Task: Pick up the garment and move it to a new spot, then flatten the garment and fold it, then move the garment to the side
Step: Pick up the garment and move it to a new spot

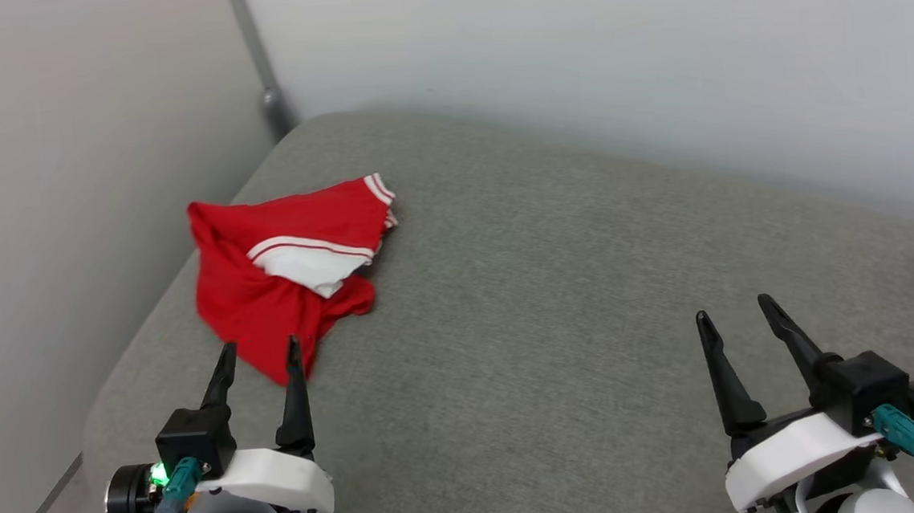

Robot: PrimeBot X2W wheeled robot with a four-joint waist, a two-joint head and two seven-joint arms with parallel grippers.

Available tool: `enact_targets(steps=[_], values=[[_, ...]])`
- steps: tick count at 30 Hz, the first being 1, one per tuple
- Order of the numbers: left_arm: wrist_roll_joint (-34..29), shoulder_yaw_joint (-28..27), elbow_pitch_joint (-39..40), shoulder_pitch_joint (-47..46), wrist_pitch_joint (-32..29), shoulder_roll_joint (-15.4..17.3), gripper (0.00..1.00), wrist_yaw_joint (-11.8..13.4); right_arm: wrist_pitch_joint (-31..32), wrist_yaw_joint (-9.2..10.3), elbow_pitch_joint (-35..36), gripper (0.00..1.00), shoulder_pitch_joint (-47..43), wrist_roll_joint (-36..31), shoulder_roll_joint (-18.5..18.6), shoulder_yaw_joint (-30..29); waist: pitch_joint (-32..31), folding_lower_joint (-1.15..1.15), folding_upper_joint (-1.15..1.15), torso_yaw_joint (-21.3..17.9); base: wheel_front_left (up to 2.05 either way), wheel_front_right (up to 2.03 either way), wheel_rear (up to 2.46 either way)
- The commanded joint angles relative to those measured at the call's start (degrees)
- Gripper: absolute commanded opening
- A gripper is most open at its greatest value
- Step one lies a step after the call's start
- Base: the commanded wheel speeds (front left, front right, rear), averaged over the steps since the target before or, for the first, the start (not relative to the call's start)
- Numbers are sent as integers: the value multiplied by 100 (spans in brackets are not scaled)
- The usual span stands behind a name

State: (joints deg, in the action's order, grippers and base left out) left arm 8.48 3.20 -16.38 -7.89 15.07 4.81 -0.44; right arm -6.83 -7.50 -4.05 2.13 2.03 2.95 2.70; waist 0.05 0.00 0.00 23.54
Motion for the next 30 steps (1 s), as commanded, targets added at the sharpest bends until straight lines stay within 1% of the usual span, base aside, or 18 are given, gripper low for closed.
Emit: enact_targets(steps=[1, 3, 9, 17, 20, 23, 26, 30], values=[[45, -42, 27, 51, 15, -6, 100, 27, -15, 2, -17, 100, 65, 34, -10, 61, 39, 0, 0, 538, 0, 0, 0], [89, -127, 68, 112, 15, 15, 100, 61, -1, 2, -26, 100, 155, 64, -10, 189, 79, 0, 0, 647, 0, 0, 0], [158, -346, 288, 264, 15, 4, 100, 143, 47, 3, -184, 100, 429, 42, -2, 515, 213, 0, 0, 724, 0, 0, 0], [118, -419, 379, 243, 15, -33, 100, 189, 17, 3, -346, 100, 587, 43, -3, 584, 243, 0, 0, 736, 0, 0, 0], [141, -390, 299, 50, 15, -8, 100, 90, 18, 3, -347, 100, 576, 11, -3, 524, 280, 0, 0, 722, 0, 0, 0], [216, -297, 126, -399, -97, 59, 100, -92, 71, 3, -263, 100, 543, -38, -3, 370, 394, 0, 0, 703, 0, 0, 0], [406, -402, -42, -1079, -411, 227, 100, -231, 176, 3, -108, 100, 635, -132, -3, 355, 679, 0, 0, 440, 0, 0, 0], [742, -563, -379, -2157, -1052, 549, 100, -424, 308, 3, 75, 100, 829, -284, 24, 358, 1188, 0, 0, -92, 0, 0, 0]])
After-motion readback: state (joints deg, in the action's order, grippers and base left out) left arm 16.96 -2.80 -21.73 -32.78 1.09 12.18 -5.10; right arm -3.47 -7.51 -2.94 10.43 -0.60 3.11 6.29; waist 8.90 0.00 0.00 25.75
